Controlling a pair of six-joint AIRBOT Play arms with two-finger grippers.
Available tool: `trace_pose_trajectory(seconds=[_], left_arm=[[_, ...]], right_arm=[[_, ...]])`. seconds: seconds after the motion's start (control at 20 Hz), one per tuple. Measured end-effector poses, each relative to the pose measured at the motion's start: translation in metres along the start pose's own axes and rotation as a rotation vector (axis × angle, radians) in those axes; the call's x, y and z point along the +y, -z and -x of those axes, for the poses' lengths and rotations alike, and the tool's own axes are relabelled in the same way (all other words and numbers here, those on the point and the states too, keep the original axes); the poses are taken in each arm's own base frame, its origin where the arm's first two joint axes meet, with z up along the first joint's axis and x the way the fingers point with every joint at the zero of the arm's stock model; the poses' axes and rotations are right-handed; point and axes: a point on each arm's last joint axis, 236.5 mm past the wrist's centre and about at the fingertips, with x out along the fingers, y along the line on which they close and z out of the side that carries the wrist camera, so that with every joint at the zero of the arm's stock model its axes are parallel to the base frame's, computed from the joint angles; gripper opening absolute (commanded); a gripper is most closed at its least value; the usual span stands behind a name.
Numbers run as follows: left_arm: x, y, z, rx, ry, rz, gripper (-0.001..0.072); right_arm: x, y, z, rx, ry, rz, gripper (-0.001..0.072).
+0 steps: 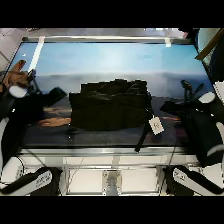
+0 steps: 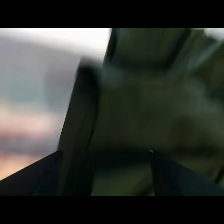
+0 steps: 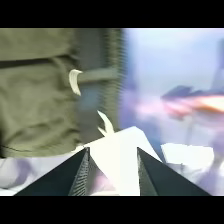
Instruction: Fold the clothes and pants, and hang the long-sleeved shirts on hangers.
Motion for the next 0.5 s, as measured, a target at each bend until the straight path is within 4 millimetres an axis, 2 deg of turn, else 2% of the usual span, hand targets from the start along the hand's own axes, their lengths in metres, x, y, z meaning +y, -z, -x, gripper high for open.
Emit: trace_pose_trajectory(seconds=[0.1, 0.15, 0.3, 0.5], left_arm=[[0.014, 0.051, 0.007, 0.05, -0.014, 0.072, 0.0572], [0.017, 0.072, 0.006, 0.063, -0.003, 0.122, 0.0572], [0.014, 0.119, -0.006, 0.103, 0.071, 0.279, 0.0573], [0.012, 0.135, -0.025, 0.077, 0.133, 0.452, 0.0587]], right_arm=[[-0.005, 0.019, 0.014, -0.021, 0.012, -0.037, 0.0357], [-0.002, 0.026, 0.017, -0.037, -0.006, -0.061, 0.0356], [0.021, 0.035, 0.024, -0.093, -0.108, -0.106, 0.0356], [0.05, 0.027, 0.034, -0.169, -0.236, -0.111, 0.0356]])
